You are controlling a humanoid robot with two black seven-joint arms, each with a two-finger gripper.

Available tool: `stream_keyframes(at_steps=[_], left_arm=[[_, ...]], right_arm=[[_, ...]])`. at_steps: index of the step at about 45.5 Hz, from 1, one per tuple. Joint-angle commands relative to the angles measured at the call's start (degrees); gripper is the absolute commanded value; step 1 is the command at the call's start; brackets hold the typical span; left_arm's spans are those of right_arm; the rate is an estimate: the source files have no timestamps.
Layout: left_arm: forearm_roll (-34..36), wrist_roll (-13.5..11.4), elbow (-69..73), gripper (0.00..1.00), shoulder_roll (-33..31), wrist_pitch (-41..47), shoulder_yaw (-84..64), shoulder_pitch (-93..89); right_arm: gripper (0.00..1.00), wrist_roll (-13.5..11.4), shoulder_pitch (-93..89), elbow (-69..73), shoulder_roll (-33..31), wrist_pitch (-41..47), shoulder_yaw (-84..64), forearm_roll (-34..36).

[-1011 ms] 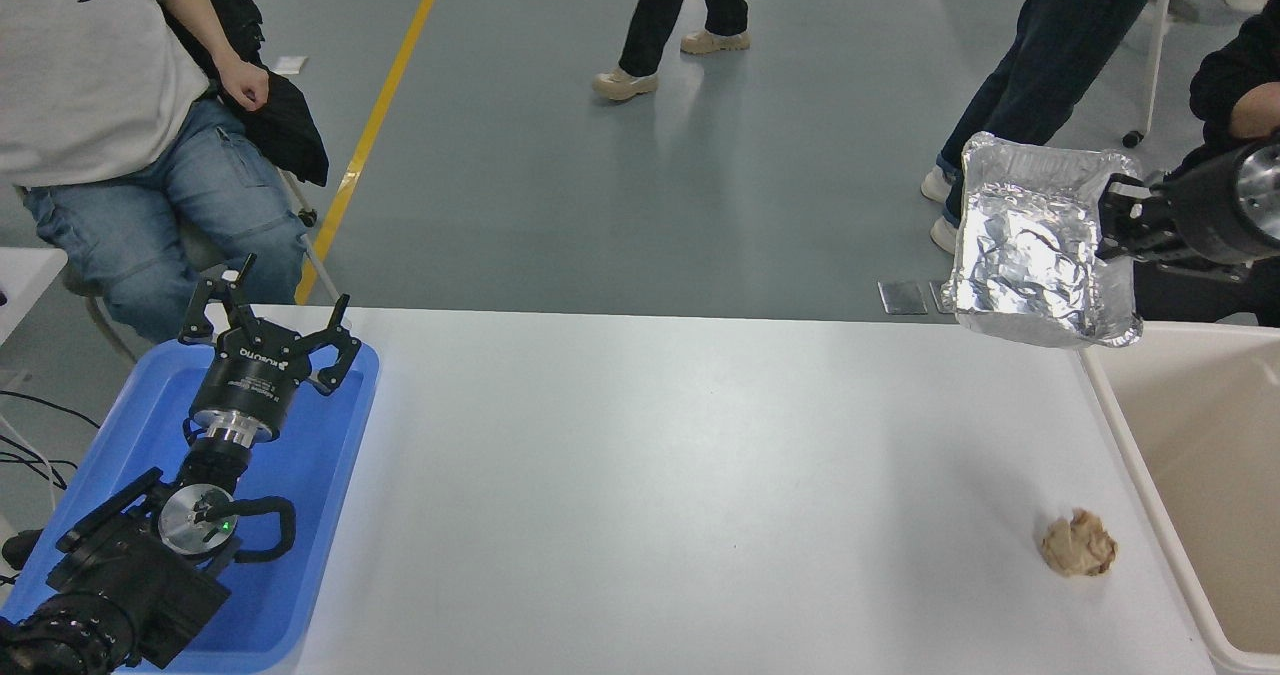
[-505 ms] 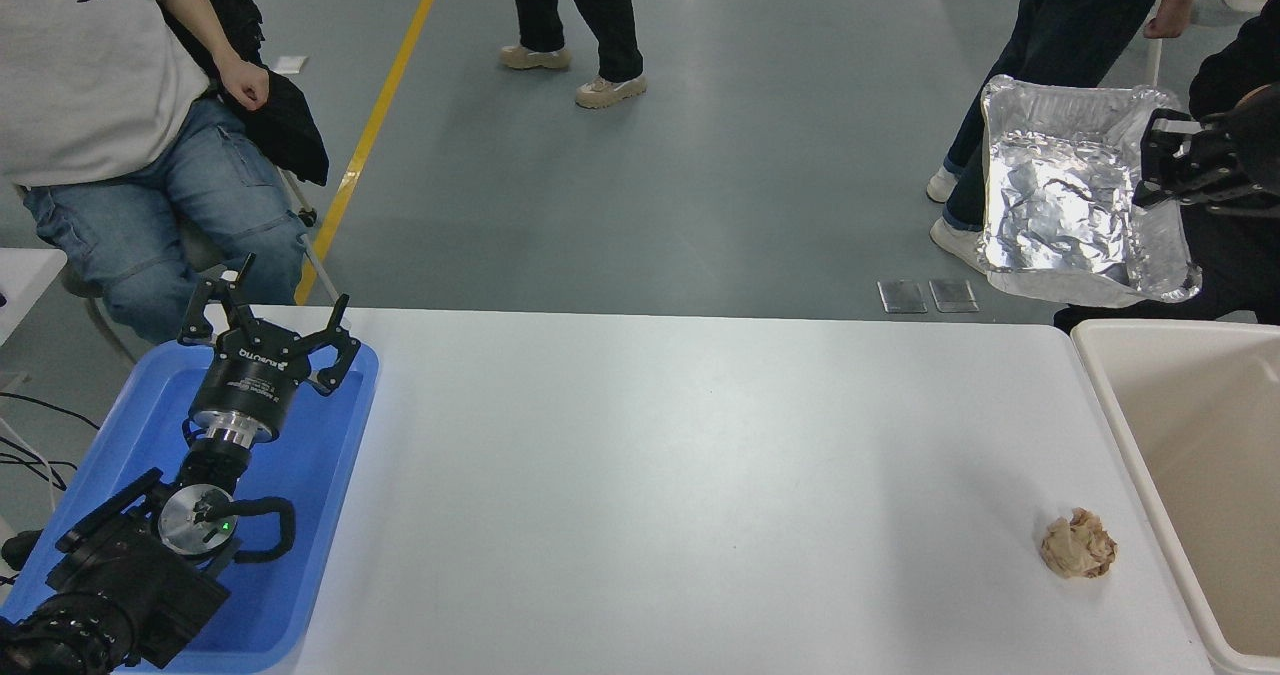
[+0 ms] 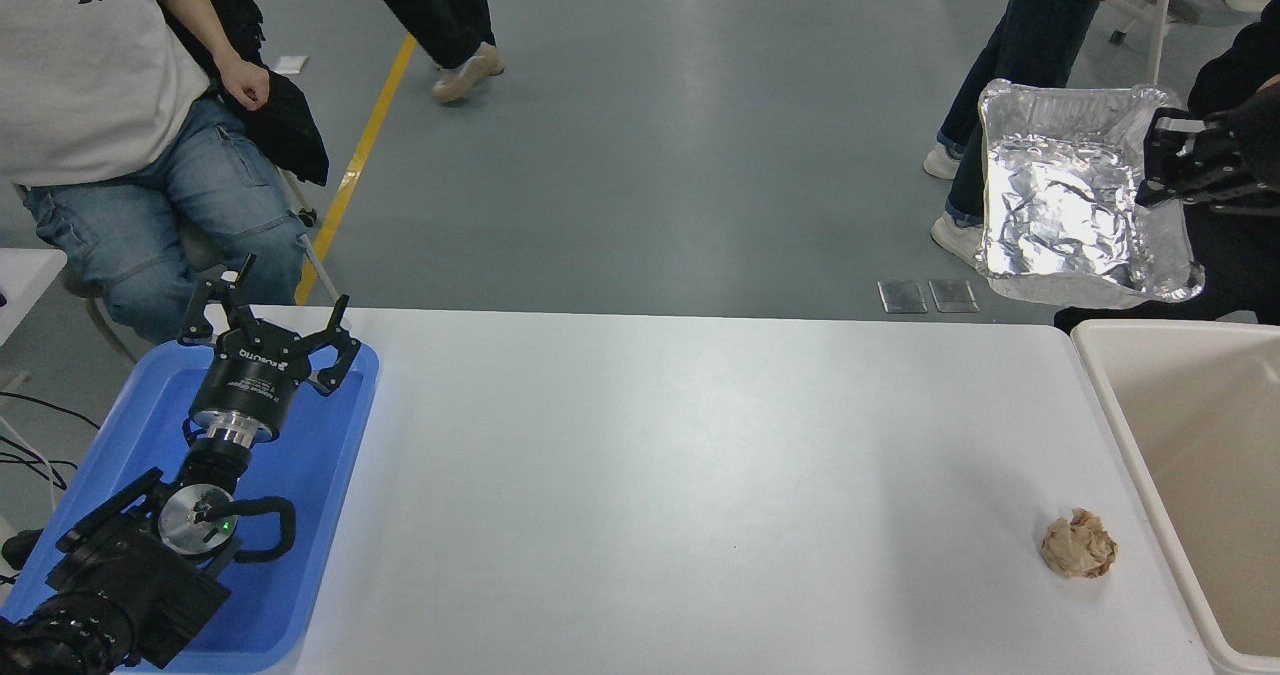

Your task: Pick up foil plate and place in dustbin

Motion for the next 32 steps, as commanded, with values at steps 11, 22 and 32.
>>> stream_keyframes(at_steps=[11, 22, 32], left_arm=[[0.0, 0.0, 0.0, 1.00, 0.0, 0.0, 0.0, 0.0], [0.0, 0.0, 0.0, 1.00, 0.0, 0.0, 0.0, 0.0], [0.0, 0.0, 0.0, 1.00, 0.0, 0.0, 0.0, 0.0]], right_arm=[[0.00, 0.0, -0.4, 0.0, 0.0, -0.1, 0.0, 0.0], [0.00, 0.0, -6.8, -5.1, -0.1, -5.2, -0.2, -0.2], [0.00, 0.0, -23.8, -20.5, -1.1, -10.5, 0.3, 0.7]])
